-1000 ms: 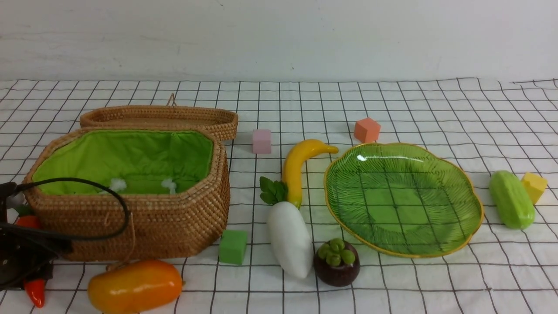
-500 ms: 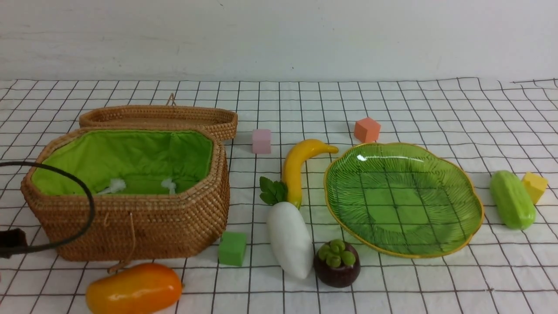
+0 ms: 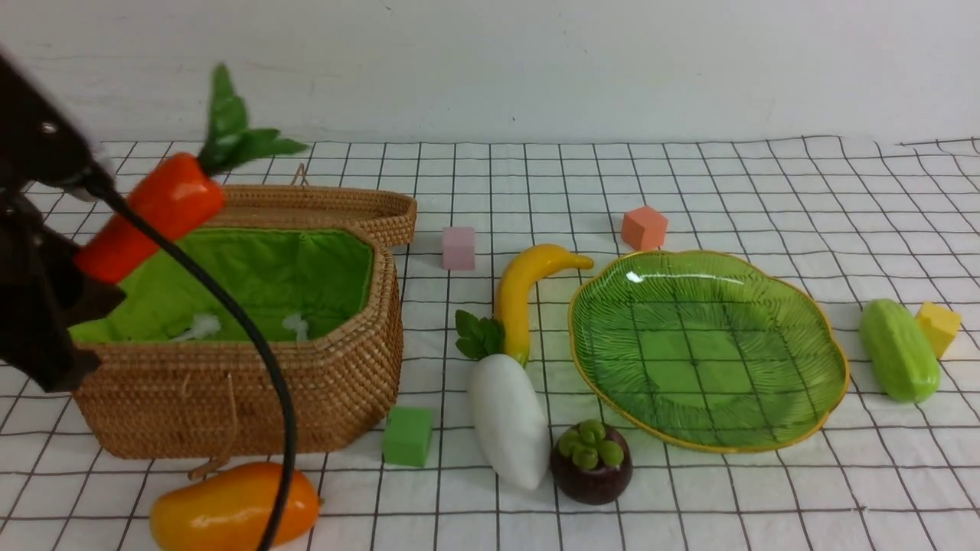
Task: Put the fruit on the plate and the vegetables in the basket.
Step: Use the left arm to grab a carrot and put it into the left basket, then grab the mango with your left arm and place it on the right plate
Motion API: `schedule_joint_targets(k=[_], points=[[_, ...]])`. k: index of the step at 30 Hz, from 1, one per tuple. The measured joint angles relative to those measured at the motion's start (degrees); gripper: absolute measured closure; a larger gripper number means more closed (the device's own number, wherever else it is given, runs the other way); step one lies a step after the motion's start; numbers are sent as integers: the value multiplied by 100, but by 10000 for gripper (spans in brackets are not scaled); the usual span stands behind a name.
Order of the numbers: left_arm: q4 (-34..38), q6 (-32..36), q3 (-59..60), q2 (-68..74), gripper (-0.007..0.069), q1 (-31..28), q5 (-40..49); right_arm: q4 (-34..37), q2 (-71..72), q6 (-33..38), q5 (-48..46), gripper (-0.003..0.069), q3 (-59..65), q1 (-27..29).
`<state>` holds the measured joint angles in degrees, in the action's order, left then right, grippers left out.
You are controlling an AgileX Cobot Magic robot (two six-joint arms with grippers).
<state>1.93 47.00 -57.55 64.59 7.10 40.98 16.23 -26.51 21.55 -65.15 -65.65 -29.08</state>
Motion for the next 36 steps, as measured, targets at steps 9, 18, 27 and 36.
schedule_joint_targets(k=[9, 18, 27, 36], points=[[-1146, 782, -136, 1121, 369, 100, -392, 6, 0, -83, -173, 487, 0, 0], [-1661, 595, -136, 1406, 211, 100, -951, 22, 0, -193, -201, 479, 0, 0], [-981, -983, -136, 1175, 13, 100, -635, 52, 0, -232, -201, 473, 0, 0], [420, -2528, 357, -186, 561, 806, 693, 386, 0, -237, -158, 467, 0, 0]])
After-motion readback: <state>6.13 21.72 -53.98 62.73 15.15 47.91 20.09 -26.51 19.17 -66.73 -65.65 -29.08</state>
